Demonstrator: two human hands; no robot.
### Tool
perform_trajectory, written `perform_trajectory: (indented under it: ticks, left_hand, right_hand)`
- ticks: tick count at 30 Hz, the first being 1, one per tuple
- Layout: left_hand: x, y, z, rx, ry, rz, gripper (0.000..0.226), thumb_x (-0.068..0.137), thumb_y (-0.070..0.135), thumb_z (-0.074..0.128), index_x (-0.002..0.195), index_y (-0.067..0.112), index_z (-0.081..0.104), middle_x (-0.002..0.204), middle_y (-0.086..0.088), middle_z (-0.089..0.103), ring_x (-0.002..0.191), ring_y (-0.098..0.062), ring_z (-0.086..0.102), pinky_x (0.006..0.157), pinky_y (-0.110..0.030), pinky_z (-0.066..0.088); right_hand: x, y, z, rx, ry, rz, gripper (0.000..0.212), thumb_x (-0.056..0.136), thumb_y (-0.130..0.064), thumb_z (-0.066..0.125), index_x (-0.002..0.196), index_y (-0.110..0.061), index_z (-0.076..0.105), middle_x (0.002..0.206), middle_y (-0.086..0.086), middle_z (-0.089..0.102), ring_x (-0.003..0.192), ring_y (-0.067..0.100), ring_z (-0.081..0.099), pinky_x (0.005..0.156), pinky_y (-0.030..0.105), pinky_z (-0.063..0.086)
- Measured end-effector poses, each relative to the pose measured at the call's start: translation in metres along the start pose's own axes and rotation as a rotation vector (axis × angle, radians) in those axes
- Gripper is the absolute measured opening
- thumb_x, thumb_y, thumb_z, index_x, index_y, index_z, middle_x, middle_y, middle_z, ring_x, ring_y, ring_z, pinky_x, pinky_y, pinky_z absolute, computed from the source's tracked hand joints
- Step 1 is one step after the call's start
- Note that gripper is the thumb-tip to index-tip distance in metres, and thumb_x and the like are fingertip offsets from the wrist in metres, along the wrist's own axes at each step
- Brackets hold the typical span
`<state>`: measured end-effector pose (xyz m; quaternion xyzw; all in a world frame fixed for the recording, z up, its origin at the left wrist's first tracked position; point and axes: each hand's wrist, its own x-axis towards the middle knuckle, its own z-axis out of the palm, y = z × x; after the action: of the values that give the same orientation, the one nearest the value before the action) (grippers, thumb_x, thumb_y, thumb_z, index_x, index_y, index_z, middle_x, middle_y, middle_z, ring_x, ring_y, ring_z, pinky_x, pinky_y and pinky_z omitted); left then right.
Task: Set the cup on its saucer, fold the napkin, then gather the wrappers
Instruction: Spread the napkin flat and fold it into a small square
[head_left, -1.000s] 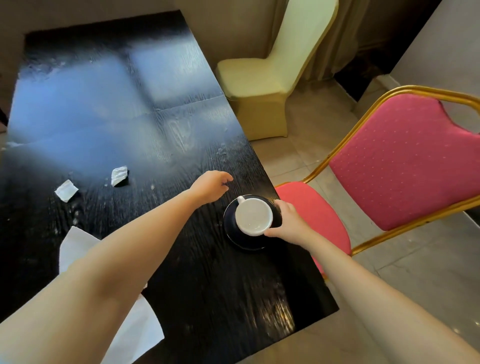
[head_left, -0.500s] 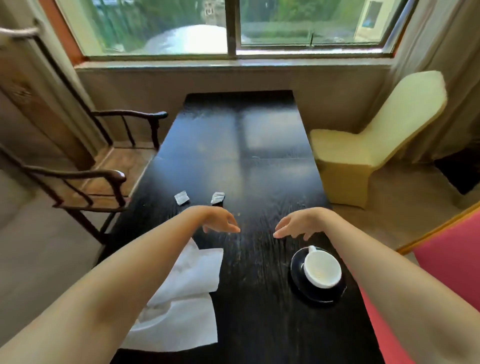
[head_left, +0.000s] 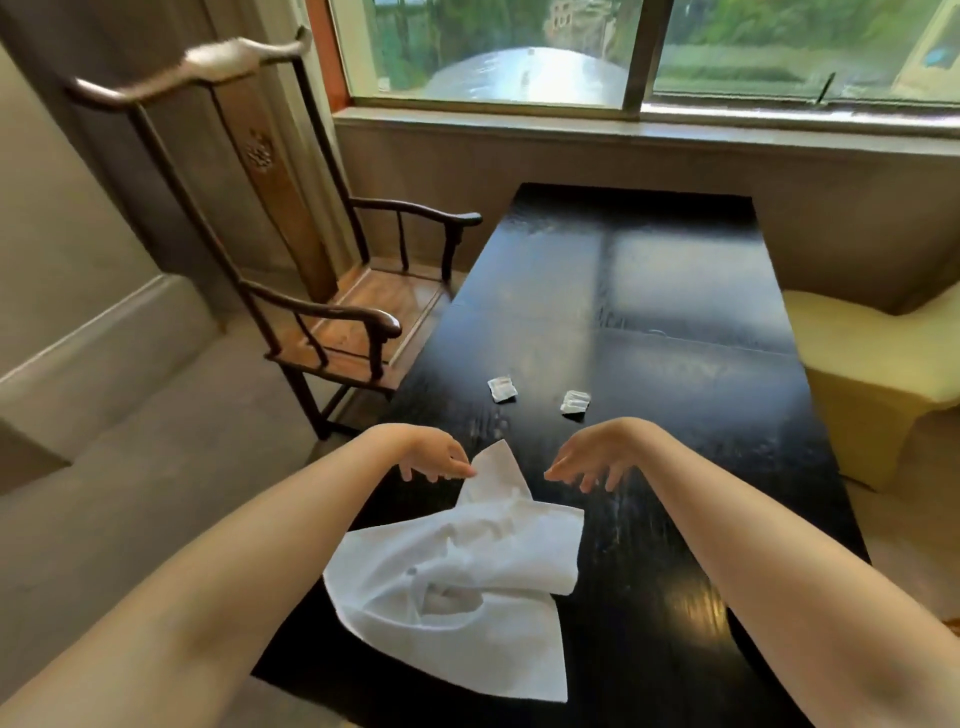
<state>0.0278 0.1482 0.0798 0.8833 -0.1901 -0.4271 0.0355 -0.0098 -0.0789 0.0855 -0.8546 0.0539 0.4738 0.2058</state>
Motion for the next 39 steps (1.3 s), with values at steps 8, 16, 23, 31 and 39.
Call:
perform_trajectory:
  ticks: [8, 16, 23, 31, 39]
  left_hand:
    - [0.027, -0.081, 0.031, -0.046, -0.013, 0.076, 0.054, 0.092, 0.048, 0.045, 0.138, 0.021, 0.039, 0.14, -0.003, 0.049, 0.121, -0.022, 0.051, 0.099, -0.036, 0.047]
    - [0.073, -0.112, 0.105, 0.019, 0.04, 0.055, 0.057, 0.088, 0.035, 0.057, 0.136, 0.013, 0.035, 0.137, -0.016, 0.037, 0.117, -0.035, 0.047, 0.093, -0.043, 0.046]
    - [0.089, -0.127, 0.126, -0.015, 0.291, 0.038, 0.049, 0.081, 0.031, 0.065, 0.122, 0.014, 0.045, 0.123, -0.01, 0.043, 0.113, -0.028, 0.043, 0.091, -0.039, 0.046]
    - [0.093, -0.127, 0.131, -0.087, 0.172, 0.047, 0.013, 0.083, 0.018, 0.056, 0.092, 0.011, 0.051, 0.102, -0.008, 0.049, 0.084, -0.026, 0.051, 0.074, -0.037, 0.047]
    - [0.067, -0.123, 0.066, -0.06, -0.073, 0.201, 0.011, 0.079, 0.021, 0.064, 0.09, 0.019, 0.061, 0.084, 0.006, 0.059, 0.082, -0.015, 0.057, 0.065, -0.022, 0.043]
  right_hand:
    - [0.069, -0.04, 0.054, -0.016, 0.157, 0.034, 0.044, 0.096, -0.034, 0.044, 0.131, -0.009, 0.05, 0.136, 0.012, 0.052, 0.106, 0.025, 0.053, 0.089, 0.036, 0.046]
    - [0.125, -0.042, 0.128, -0.117, 0.357, 0.102, 0.046, 0.094, -0.017, 0.045, 0.137, -0.009, 0.032, 0.148, 0.011, 0.033, 0.133, 0.031, 0.031, 0.104, 0.047, 0.035]
    - [0.149, -0.032, 0.133, -0.244, 0.548, 0.168, 0.04, 0.089, -0.011, 0.049, 0.128, -0.012, 0.039, 0.135, 0.011, 0.041, 0.118, 0.034, 0.039, 0.093, 0.042, 0.037]
    - [0.14, -0.026, 0.125, -0.289, 0.562, 0.11, 0.013, 0.089, -0.002, 0.042, 0.097, -0.01, 0.049, 0.106, 0.013, 0.061, 0.101, 0.035, 0.055, 0.089, 0.043, 0.038]
    - [0.07, 0.008, 0.066, -0.197, 0.455, 0.07, 0.036, 0.097, -0.033, 0.042, 0.072, -0.011, 0.055, 0.08, 0.005, 0.059, 0.076, 0.027, 0.055, 0.063, 0.034, 0.037]
